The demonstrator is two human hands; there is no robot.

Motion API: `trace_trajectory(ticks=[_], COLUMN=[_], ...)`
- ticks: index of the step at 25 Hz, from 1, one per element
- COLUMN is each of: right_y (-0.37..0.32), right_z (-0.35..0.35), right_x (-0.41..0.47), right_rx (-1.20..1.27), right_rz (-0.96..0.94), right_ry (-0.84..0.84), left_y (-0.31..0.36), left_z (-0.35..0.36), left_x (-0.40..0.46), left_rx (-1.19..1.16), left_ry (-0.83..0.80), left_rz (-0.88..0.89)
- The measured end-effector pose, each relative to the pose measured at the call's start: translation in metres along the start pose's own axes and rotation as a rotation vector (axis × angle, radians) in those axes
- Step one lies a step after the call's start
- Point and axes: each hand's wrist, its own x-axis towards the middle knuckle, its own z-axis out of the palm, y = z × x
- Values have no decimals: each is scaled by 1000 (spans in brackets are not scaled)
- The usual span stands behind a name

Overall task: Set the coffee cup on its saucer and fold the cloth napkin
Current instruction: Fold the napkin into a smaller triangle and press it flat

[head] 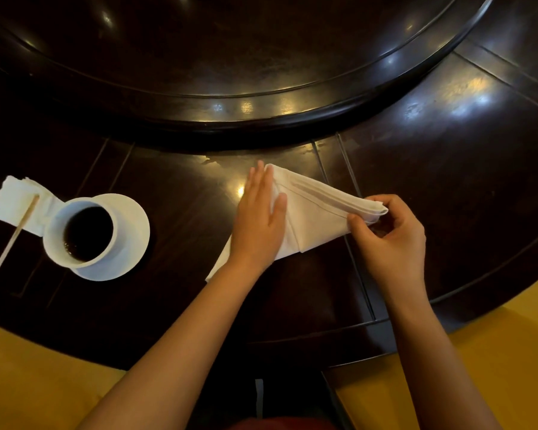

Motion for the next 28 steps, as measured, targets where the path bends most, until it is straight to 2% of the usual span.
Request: trace_trajectory(ticks=[2,3,5,7,12,17,26,28], right_y=[0,-1,-3,-7,-16,-10,17,20], right_z=[2,3,5,9,48,94,117,108], right_x=[2,2,-1,-6,-32,-49,-51,-48], right_rx=[0,-6,-30,-73,-216,-372,-510,-451], right_rz=[-14,-34,-98,-227,-615,-843,-862,-796], right_ry=[1,-2,-1,0,-148,-329,-520,-421], left_y=[4,5,8,10,8,-3,-11,-13], left_z=[-23,-32,-41,-43,-47,-54,-55,-53], left_x=[3,9,24,35,45,50,44,43], left_rx=[-285,-430,-592,-572,-555,-240,-274,-278], left_ry=[144,110,-103,-253,-275,-294,-213,-173], left_rz=[-103,-222,-466,-540,-593,-454,-403,-353])
